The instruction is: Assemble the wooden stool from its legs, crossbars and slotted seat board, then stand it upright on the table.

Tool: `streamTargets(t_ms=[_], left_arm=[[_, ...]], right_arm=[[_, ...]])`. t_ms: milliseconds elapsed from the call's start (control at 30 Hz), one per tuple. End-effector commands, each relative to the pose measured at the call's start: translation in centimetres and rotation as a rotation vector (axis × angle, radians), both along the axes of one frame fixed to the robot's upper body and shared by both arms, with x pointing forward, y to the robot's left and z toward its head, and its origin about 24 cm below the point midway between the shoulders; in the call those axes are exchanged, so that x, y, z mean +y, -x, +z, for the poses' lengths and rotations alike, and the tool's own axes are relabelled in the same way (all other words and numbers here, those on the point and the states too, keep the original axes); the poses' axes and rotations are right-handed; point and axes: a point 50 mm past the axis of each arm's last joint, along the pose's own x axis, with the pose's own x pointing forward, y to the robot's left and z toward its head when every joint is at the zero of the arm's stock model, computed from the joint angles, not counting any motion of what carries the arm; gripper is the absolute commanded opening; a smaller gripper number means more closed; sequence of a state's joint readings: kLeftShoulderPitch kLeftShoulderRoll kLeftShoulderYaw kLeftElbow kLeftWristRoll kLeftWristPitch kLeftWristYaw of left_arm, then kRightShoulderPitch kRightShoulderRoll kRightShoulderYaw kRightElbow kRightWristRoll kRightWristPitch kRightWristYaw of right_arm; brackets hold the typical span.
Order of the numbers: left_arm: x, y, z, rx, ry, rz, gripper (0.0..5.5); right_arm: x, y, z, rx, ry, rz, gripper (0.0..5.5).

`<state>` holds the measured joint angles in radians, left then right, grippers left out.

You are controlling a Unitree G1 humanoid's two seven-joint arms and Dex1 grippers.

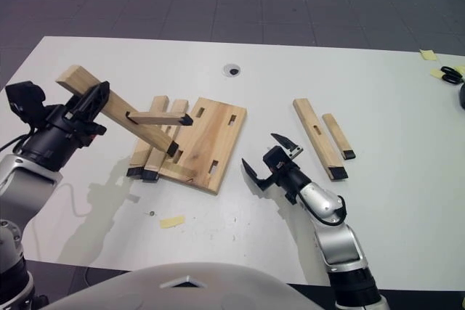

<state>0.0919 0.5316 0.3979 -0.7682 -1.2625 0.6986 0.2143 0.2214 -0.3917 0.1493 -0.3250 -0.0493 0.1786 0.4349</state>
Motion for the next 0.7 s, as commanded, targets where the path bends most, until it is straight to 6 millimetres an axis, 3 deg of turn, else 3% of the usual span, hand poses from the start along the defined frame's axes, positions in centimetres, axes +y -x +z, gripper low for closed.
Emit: streamTargets(t_ms=[33,700], left_arm=[[-0.1,0.4,0.4,-0.005,0.001,0.007,1.04],[-0.5,1.1,-1.3,0.072,-0.035,0.011,1.04]], right_arm=[[-0.3,0.4,-0.3,0.007,0.012,-0.012,5.4],[-0.5,0.6,-0.4,0.01,0.018,-0.023,5.4]])
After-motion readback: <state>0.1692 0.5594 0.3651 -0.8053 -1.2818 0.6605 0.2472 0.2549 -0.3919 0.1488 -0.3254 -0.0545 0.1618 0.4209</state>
